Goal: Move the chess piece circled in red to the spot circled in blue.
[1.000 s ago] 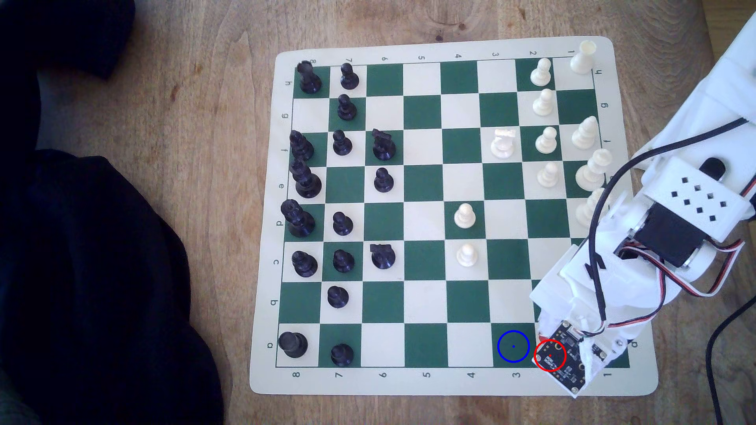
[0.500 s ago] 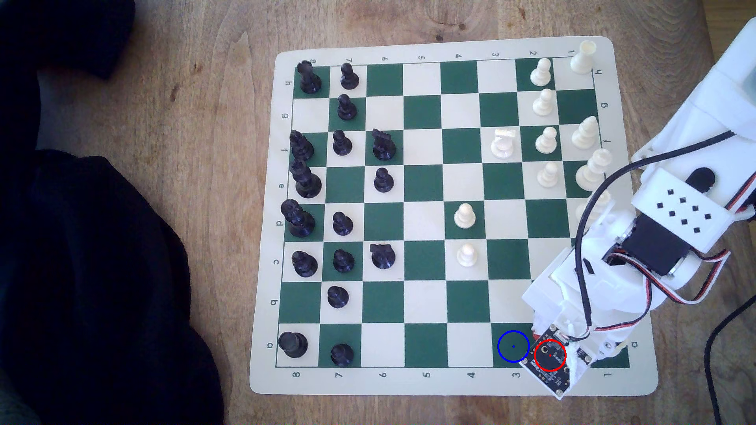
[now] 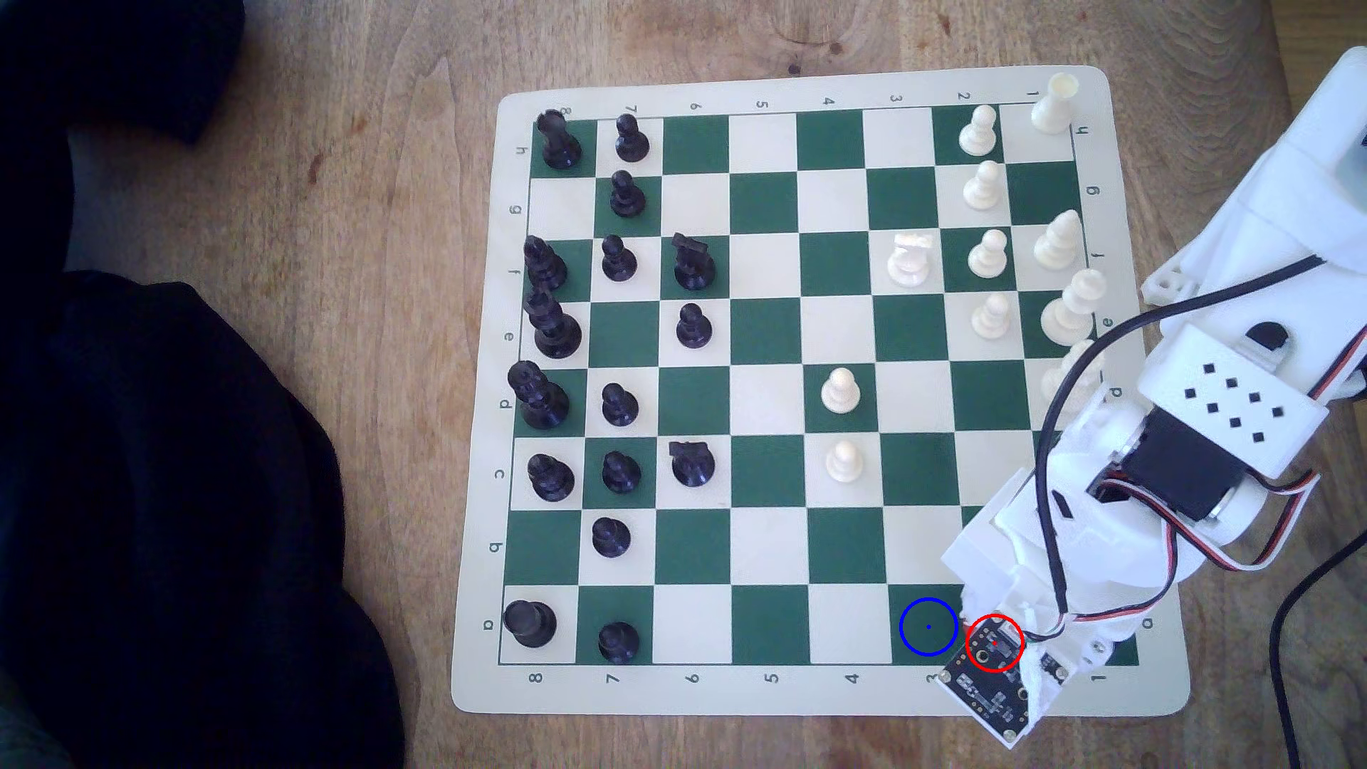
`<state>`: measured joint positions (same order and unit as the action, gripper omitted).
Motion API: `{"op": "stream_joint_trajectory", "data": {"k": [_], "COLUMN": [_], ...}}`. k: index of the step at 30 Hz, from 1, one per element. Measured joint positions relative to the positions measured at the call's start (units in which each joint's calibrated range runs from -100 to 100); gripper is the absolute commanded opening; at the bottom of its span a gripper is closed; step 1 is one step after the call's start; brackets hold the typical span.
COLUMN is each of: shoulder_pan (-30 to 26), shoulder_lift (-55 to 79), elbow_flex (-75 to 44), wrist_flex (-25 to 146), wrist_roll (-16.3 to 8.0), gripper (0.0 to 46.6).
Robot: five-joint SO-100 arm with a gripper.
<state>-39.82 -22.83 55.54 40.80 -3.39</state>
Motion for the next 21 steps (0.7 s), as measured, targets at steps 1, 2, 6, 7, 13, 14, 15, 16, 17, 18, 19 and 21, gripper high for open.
{"op": "stream_joint_trajectory", "data": {"k": [1,2,6,7,13,14,15,16,17,18,19,21], "shoulder_pan": [0.0,0.0,0.07,0.07,0.07,0.07,0.07,0.07,0.07,0.07,0.07,0.07], "shoulder_lift": [0.08,0.08,0.08,0.08,0.08,0.08,0.08,0.08,0.08,0.08,-0.34,-2.43], "elbow_flex": [0.0,0.0,0.0,0.0,-0.18,-0.63,-0.99,-1.36,-1.99,-2.26,-2.8,-4.25], "wrist_flex": [0.0,0.0,0.0,0.0,1.51,1.83,2.39,3.11,4.3,4.86,5.9,8.61], "wrist_roll": [0.0,0.0,0.0,0.0,0.0,0.0,0.0,-0.05,-0.05,-0.15,-0.15,-0.2], "gripper": [11.3,10.9,3.6,0.3,0.3,0.3,0.3,0.3,0.3,0.3,0.3,0.3]}}
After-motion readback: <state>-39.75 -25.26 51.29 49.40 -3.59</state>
